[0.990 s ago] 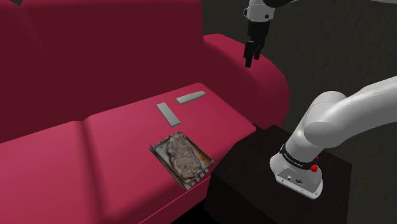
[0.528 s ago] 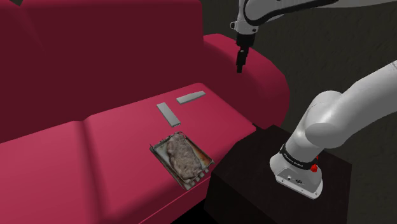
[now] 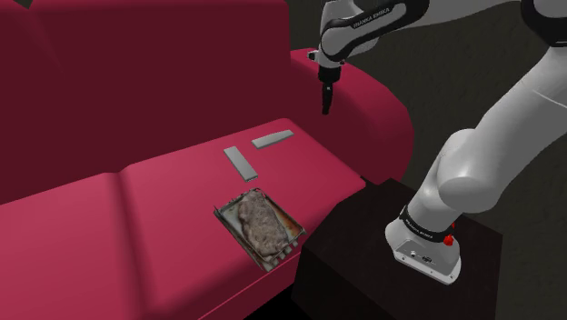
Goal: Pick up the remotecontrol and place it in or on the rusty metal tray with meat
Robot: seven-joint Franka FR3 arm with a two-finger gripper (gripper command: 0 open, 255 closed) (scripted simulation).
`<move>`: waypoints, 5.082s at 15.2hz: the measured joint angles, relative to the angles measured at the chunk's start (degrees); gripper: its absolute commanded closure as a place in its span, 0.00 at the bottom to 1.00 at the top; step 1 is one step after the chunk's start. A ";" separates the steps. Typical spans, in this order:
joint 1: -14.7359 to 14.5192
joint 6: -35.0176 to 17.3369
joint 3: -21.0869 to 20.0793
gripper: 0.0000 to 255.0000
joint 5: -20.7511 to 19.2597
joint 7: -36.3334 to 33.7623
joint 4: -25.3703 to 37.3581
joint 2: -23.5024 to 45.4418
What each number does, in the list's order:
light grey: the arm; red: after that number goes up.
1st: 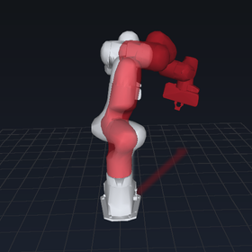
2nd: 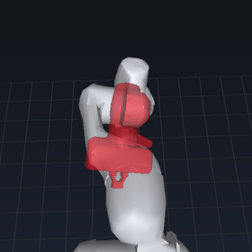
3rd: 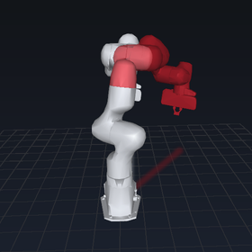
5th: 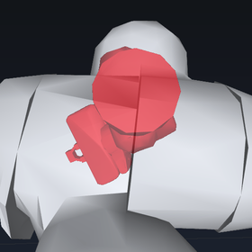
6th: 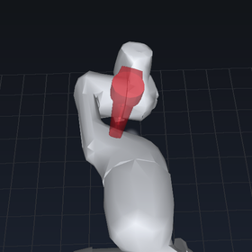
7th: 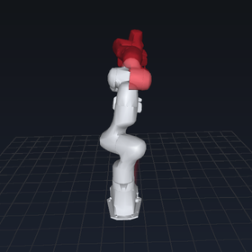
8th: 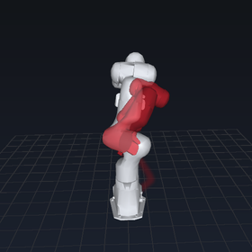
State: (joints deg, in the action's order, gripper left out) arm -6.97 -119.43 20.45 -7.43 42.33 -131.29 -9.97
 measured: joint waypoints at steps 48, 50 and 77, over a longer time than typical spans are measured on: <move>3.81 -17.54 -9.76 1.00 17.63 45.05 31.74 48.15; 3.63 -16.72 -9.58 1.00 17.42 44.87 31.58 47.14; -3.81 -11.63 -8.90 1.00 12.74 36.00 18.55 28.55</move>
State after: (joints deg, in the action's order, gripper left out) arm -10.78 -131.06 11.55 5.30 78.33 -112.74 18.58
